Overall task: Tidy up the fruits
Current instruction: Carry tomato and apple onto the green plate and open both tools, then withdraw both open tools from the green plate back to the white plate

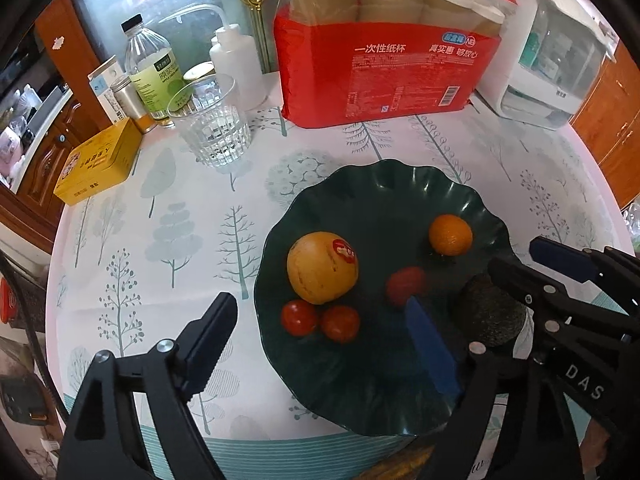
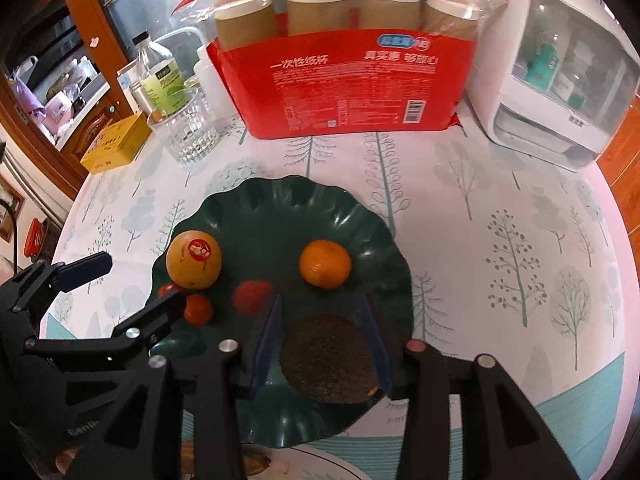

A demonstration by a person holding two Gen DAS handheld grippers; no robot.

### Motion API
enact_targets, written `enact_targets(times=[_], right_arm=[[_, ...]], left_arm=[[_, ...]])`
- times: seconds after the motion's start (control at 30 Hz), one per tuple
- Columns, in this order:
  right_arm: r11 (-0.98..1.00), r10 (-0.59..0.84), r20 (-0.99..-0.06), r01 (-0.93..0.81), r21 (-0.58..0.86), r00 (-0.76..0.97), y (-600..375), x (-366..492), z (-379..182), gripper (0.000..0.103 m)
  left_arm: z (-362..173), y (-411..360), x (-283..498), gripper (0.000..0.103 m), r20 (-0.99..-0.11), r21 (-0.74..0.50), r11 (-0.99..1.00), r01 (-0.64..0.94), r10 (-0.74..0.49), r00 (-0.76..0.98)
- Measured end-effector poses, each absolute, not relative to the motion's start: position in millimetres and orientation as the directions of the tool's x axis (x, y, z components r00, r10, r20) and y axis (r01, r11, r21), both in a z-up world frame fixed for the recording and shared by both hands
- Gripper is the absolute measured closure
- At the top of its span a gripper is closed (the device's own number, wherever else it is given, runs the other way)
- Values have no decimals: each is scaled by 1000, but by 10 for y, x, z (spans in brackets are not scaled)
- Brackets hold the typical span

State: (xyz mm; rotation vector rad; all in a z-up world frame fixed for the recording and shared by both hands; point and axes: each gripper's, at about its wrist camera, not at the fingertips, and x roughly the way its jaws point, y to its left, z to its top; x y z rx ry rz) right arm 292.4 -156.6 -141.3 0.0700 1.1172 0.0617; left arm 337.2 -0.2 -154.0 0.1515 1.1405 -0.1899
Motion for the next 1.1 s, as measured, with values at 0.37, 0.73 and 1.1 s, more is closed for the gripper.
enact_targets(times=[0.37, 0.73, 1.1], right_arm=[[996, 83, -881, -12, 88, 466, -1602, 2762, -1238, 55], [996, 82, -860, -19, 84, 503, -1649, 2451, -945, 55], [995, 100, -826, -42, 92, 554, -1630, 2111, -597, 55]], left_arm=[[-1379, -22, 3219, 16, -909, 41, 971, 236, -62, 413], [-1051, 75, 2935, 16, -890, 60, 980, 189, -33, 455], [-603, 149, 2532, 16, -850, 35, 985, 172, -61, 523]])
